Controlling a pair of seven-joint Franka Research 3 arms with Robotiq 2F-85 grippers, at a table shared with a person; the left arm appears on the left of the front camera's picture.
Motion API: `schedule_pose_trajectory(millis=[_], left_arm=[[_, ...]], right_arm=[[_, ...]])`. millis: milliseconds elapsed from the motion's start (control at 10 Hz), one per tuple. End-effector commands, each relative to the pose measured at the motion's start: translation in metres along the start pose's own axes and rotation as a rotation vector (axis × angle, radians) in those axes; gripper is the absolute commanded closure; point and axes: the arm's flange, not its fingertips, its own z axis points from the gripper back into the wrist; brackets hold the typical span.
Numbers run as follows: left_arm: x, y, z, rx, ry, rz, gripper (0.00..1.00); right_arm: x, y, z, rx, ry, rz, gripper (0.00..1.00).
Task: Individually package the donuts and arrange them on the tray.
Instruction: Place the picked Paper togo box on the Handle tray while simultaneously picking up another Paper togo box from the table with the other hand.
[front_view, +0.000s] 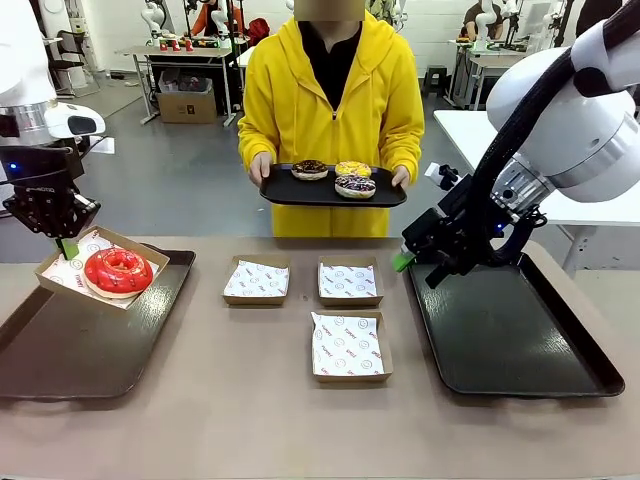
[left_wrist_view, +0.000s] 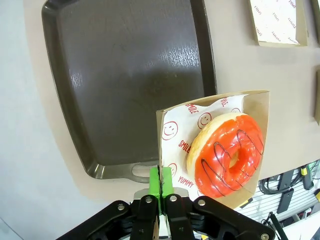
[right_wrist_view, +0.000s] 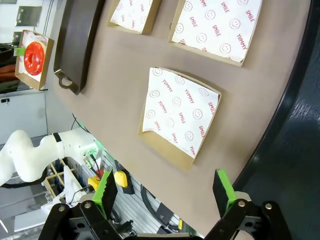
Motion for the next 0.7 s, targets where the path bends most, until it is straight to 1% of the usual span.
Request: schedule_pose_trajectory(millis=[0, 100, 300, 400, 500, 600], left_arm=[[0.000, 0.004, -0.003, -0.034, -0.025, 0.012, 0.99], [-0.004, 0.011, -0.011, -0.039, -0.042, 0.034, 0.99], [-0.012, 0.022, -0.030, -0.036, -0.061, 0.084, 0.99], [-0.015, 0.026, -0.040, -0.027, -0.058, 0.083, 0.99], [-0.016, 0.028, -0.048, -0.027, -0.059, 0.085, 0.99], [-0.017, 0.029, -0.054, -0.033, -0.065, 0.085, 0.99]], right_arm=[[0.002, 0.013, -0.011, -0.101, 0.027, -0.013, 0.00], [0.005, 0.026, -0.023, -0.192, 0.048, -0.045, 0.00], [0.008, 0.043, -0.050, -0.329, 0.086, -0.125, 0.00], [0.007, 0.052, -0.068, -0.370, 0.107, -0.172, 0.00], [0.006, 0.057, -0.083, -0.420, 0.105, -0.232, 0.00], [0.005, 0.063, -0.098, -0.458, 0.099, -0.257, 0.00]])
